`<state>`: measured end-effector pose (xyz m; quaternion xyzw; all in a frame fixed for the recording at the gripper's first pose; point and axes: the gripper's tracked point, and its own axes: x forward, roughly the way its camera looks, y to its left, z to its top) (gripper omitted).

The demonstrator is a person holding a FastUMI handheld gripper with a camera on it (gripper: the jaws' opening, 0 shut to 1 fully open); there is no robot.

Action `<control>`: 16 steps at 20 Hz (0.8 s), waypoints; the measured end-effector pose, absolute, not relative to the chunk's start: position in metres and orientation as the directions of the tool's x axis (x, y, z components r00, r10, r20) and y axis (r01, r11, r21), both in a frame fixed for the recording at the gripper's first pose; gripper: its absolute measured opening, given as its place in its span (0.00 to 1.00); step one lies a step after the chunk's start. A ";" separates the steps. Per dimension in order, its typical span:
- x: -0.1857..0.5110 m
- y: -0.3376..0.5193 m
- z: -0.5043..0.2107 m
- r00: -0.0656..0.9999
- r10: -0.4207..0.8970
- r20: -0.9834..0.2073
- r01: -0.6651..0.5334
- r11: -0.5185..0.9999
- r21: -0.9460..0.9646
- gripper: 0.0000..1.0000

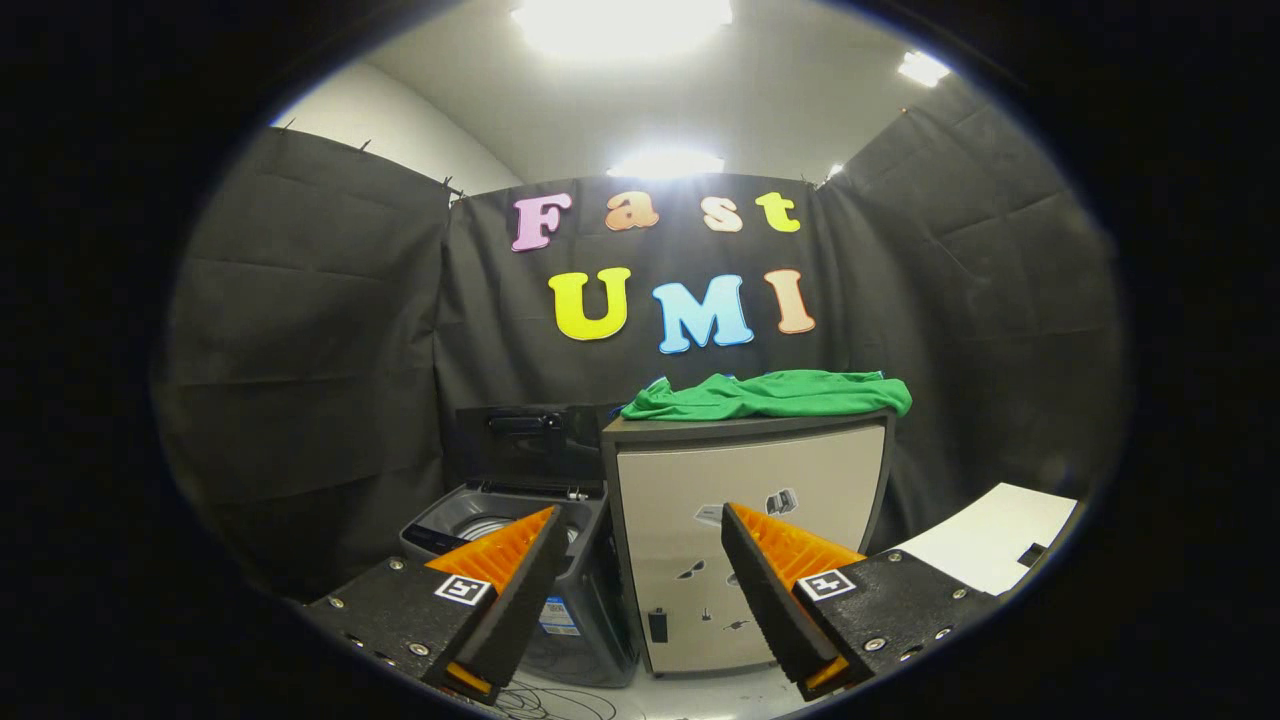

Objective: Put the clothes into the washing machine and then close the washing machine lid.

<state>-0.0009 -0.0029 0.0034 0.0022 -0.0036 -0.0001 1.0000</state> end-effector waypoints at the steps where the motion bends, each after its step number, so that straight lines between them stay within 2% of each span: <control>1: -0.001 -0.002 0.003 1.000 0.001 0.005 -0.001 1.000 0.002 0.96; 16: -0.003 -0.001 0.021 1.000 0.008 0.023 -0.008 1.000 -0.010 0.95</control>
